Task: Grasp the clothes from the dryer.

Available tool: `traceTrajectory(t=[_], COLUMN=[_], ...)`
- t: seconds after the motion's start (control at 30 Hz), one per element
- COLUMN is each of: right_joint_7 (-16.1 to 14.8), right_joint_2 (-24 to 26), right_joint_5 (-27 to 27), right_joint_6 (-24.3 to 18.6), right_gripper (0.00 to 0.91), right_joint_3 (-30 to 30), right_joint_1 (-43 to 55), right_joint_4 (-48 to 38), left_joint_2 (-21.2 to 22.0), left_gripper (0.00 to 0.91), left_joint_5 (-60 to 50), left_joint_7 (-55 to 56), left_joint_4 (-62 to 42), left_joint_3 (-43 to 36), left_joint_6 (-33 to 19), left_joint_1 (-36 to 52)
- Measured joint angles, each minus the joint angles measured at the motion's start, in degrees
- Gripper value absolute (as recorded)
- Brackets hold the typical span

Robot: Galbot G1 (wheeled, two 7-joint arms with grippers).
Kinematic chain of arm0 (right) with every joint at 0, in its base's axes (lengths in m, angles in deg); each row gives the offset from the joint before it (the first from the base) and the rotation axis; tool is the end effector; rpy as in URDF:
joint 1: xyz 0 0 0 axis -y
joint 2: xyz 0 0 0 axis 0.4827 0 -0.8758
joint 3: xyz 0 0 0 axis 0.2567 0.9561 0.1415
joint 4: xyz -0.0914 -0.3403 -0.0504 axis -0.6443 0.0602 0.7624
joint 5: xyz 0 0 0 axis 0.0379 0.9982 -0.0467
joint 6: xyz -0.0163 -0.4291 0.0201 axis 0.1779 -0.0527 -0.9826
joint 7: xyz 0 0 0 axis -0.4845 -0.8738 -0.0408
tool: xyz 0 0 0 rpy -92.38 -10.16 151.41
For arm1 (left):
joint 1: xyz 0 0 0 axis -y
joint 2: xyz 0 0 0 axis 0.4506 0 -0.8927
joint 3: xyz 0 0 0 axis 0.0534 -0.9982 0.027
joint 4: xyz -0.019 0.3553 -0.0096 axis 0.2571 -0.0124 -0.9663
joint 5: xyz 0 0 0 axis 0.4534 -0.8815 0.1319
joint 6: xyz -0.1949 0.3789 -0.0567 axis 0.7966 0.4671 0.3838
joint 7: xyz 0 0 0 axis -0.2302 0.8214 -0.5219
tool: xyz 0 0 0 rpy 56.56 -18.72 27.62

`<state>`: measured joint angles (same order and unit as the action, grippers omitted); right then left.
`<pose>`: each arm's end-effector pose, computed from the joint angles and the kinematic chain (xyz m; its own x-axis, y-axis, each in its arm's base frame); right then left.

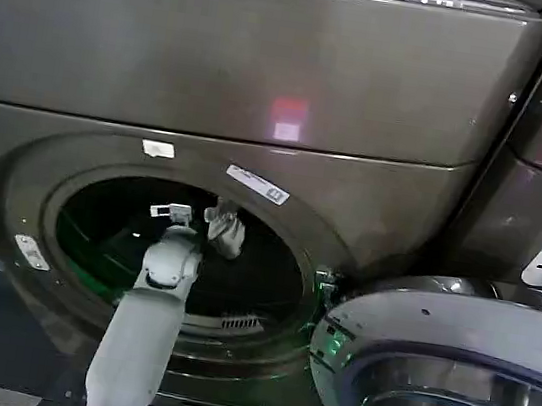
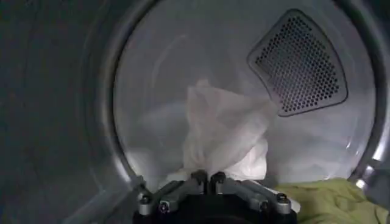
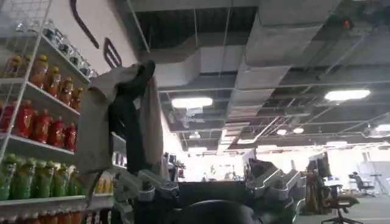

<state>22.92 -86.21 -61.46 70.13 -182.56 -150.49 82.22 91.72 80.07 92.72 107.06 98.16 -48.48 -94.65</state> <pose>-0.1548 -0.4870 -0.0499 -0.0102 0.9031 -0.4292 0.9994 0.0234 0.0255 0.5499 -0.0154 -0.2239 -0.9967 -0.0800 0.0117 -0.0793 0.9953 0.0547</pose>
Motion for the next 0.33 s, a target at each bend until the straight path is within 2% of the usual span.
traceTrajectory(t=[0.33], right_joint_7=[0.3], right_joint_2=[0.3], right_joint_5=[0.2], right_joint_6=[0.5], right_gripper=[0.907], right_joint_3=[-0.4], right_joint_1=[0.0], right_joint_4=[0.0], left_joint_2=[0.1], left_gripper=[0.0], left_joint_5=[0.5], left_joint_7=[0.2], left_joint_4=[0.2], left_joint_3=[0.0], left_joint_6=[0.3], left_joint_1=[0.0])
